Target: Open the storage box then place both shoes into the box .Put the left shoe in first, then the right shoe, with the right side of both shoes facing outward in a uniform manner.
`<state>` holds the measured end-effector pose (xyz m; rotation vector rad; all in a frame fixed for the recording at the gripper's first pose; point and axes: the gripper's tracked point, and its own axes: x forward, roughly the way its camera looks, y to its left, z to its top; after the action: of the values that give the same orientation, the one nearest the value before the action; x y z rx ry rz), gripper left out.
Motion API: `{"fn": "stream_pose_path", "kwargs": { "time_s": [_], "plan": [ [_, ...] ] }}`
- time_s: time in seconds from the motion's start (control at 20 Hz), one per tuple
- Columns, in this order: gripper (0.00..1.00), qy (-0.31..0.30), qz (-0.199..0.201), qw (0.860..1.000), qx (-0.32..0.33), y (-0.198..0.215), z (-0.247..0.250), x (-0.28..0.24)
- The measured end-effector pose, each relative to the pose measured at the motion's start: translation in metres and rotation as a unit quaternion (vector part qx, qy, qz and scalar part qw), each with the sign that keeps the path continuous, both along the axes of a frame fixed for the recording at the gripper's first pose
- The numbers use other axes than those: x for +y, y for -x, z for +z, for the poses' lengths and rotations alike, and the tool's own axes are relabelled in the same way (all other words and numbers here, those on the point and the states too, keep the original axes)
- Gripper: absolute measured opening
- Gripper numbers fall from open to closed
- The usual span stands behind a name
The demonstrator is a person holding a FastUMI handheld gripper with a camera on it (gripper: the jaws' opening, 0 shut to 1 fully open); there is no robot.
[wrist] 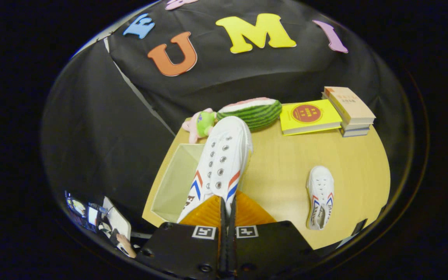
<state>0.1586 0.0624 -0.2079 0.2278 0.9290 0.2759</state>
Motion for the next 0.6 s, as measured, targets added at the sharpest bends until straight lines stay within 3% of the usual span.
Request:
{"fn": "stream_pose_path", "kwargs": {
  "time_s": [0.15, 0.3, 0.5, 0.6],
  "plan": [
    [0.05, -0.033, -0.011, 0.999, 0.001, -0.003, 0.0, 0.047],
    [0.05, -0.028, -0.01, 0.999, -0.011, -0.009, -0.015, 0.081],
    [0.05, -0.046, -0.064, 0.997, 0.0, -0.011, -0.048, 0.117],
    [0.06, -0.036, -0.069, 0.997, -0.006, -0.017, -0.066, 0.131]
  ]
}}
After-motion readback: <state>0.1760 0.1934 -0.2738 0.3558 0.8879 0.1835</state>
